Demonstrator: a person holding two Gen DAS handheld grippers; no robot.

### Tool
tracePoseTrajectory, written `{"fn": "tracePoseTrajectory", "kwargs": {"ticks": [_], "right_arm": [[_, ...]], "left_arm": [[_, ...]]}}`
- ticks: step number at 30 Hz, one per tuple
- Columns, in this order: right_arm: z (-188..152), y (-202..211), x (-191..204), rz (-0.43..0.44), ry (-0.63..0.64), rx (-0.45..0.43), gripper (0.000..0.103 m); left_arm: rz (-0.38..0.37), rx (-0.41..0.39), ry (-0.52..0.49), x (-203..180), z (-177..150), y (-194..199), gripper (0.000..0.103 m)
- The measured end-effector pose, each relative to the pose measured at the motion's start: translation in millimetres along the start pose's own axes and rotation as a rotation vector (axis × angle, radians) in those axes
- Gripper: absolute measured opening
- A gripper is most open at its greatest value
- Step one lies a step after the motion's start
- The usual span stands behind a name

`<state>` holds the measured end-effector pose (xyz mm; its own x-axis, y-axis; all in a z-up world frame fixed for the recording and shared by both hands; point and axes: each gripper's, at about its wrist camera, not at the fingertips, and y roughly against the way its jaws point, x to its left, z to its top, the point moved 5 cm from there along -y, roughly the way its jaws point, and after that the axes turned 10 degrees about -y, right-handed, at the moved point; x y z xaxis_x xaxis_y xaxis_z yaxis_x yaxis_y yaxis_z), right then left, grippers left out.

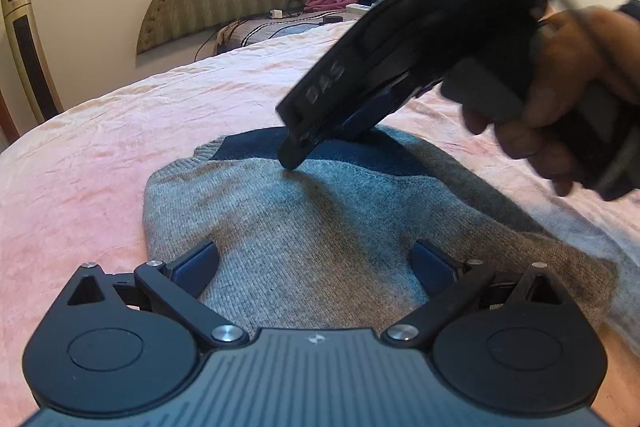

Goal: Fold small clothes

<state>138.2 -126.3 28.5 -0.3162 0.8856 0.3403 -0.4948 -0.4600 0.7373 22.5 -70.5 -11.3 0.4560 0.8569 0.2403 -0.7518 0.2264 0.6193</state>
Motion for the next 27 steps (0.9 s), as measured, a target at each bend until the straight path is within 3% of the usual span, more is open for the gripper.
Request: {"fn": "tracePoseTrajectory", "kwargs": {"ticks": [2, 5, 7, 10, 11, 13, 15, 17, 19, 22, 24, 26, 27], "right_arm": [[-11.9, 19.5, 11.0, 0.073, 0.011, -0.029, 0.07], [-36.3, 10.0, 5.7, 0.054, 0.081, 0.027, 0.073], [-39.2, 12.1, -5.8, 0.103, 0.117, -0.019, 0.073], [-27.7, 29.0, -12.2, 0.048, 0.028, 0.005, 0.054], [-27.5, 37.8, -13.9, 0.026, 0.007, 0.002, 0.056], [-33.5, 56.4, -18.6, 0.05, -0.041, -0.003, 0.069], [-43.1, 64.3, -22.2, 0.115, -0.076, 0.026, 0.069], [-53.0, 57.4, -28.6, 0.123, -0.109, 0.069, 0.068], [-60.7, 50.1, -28.6, 0.118, -0.074, 0.068, 0.036], [-62.0, 53.1, -46.6, 0.143, -0.053, 0.053, 0.016], [-62.6, 54.8, -64.8, 0.196, -0.139, 0.051, 0.016], [-64.9, 59.1, -58.8, 0.198, -0.121, 0.048, 0.021], [-61.8, 60.9, -55.2, 0.201, -0.129, 0.053, 0.034]], "left_arm": [[0.001, -0.003, -0.003, -0.6, -0.3, 0.4, 0.103], [-0.004, -0.005, -0.005, -1.6, 1.4, 1.3, 0.103], [-0.003, -0.014, -0.003, -1.1, 1.6, 8.6, 0.103], [0.022, -0.065, 0.026, 10.0, -5.9, 39.3, 0.103], [0.017, -0.08, 0.057, 17.3, -10.9, 49.2, 0.103], [-0.011, -0.086, 0.182, 40.7, -23.5, 61.1, 0.103], [-0.057, -0.047, 0.359, 68.1, -38.2, 57.8, 0.103], [-0.094, 0.004, 0.526, 89.1, -51.4, 45.1, 0.103], [-0.142, 0.031, 0.632, 98.5, -56.4, 32.2, 0.103], [-0.154, 0.034, 0.666, 99.2, -56.0, 25.3, 0.103], [-0.173, 0.031, 0.67, 97.9, -57.1, 25.6, 0.103], [-0.185, 0.026, 0.679, 102.8, -58.4, 22.3, 0.103], [-0.192, 0.028, 0.682, 104.2, -57.5, 20.9, 0.103]]}}
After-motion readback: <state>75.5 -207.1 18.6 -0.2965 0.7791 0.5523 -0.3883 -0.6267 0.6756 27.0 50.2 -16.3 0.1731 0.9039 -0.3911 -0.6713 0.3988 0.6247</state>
